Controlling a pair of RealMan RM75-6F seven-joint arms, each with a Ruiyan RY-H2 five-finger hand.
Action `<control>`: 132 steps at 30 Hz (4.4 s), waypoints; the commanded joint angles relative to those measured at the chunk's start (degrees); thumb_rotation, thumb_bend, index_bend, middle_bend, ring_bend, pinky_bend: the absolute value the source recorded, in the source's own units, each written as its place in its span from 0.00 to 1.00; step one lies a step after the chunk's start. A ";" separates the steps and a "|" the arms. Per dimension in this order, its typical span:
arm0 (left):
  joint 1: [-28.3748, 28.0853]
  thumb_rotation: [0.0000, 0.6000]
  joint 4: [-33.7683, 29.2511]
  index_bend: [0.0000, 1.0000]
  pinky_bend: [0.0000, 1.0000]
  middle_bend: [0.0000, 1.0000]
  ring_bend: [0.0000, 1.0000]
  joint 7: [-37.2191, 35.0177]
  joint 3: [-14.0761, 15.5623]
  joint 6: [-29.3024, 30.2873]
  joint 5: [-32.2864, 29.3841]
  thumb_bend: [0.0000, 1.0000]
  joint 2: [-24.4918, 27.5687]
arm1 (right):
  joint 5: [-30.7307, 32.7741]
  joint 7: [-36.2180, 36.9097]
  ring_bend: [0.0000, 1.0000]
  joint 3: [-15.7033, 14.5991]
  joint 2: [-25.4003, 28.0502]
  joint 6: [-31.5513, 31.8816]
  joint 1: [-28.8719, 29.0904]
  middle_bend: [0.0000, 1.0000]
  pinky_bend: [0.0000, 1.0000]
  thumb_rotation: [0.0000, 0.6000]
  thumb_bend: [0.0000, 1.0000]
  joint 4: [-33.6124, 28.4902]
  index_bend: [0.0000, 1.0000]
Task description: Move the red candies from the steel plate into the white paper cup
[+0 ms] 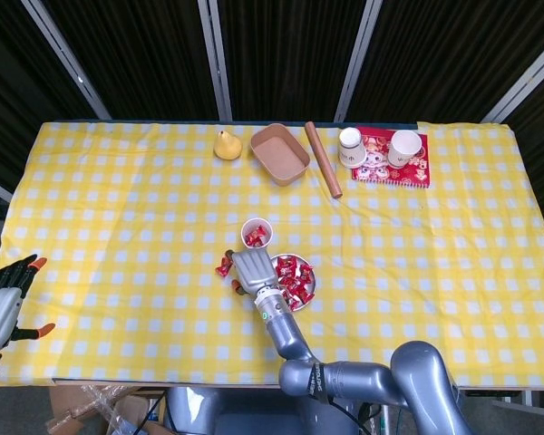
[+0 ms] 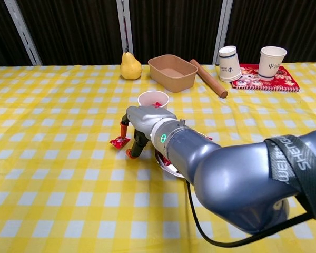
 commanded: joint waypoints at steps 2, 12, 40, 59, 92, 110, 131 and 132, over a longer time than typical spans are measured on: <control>-0.04 1.00 -0.03 0.00 0.00 0.00 0.00 -0.02 0.00 -0.09 -0.05 0.02 0.02 | -0.02 0.00 0.92 0.37 -0.33 -0.39 -0.36 0.87 0.90 1.00 0.41 0.72 0.39; -0.09 1.00 -0.08 0.00 0.00 0.00 0.00 0.15 -0.01 -0.25 -0.36 0.01 0.04 | -0.81 0.43 0.92 1.24 -1.15 -1.10 -0.92 0.87 0.90 1.00 0.41 1.44 0.39; -0.21 1.00 -0.21 0.00 0.00 0.00 0.00 0.76 0.00 -0.35 -0.74 0.02 0.02 | -1.86 0.79 0.92 3.16 -1.31 -0.79 -2.43 0.87 0.90 1.00 0.41 -0.58 0.39; -0.37 1.00 -0.33 0.00 0.00 0.00 0.00 0.80 -0.06 -0.84 -1.36 0.02 0.06 | -1.92 1.34 0.92 3.54 -3.55 -2.94 -2.11 0.87 0.90 1.00 0.43 3.95 0.48; -0.20 1.00 -0.52 0.00 0.00 0.00 0.00 1.95 0.16 -0.23 -1.06 0.02 -0.15 | -4.49 -3.74 0.92 6.73 11.69 8.02 -6.64 0.87 0.90 1.00 0.53 -20.88 0.56; -0.10 1.00 -0.93 0.00 0.00 0.00 0.00 3.80 -0.02 0.07 -2.22 0.02 -0.59 | -1.80 -0.34 0.92 6.89 14.45 5.71 -6.52 0.87 0.90 1.00 0.53 -11.87 0.56; -0.19 1.00 -1.11 0.00 0.00 0.00 0.00 4.24 -0.05 -0.09 -2.58 0.02 -0.57 | -2.10 0.99 0.92 5.07 12.35 5.40 -5.39 0.87 0.90 1.00 0.48 -9.57 0.39; -0.17 1.00 -1.12 0.00 0.00 0.00 0.00 4.22 -0.04 -0.05 -2.55 0.02 -0.57 | -2.18 0.92 0.92 5.00 12.42 5.52 -5.40 0.87 0.90 1.00 0.48 -9.64 0.38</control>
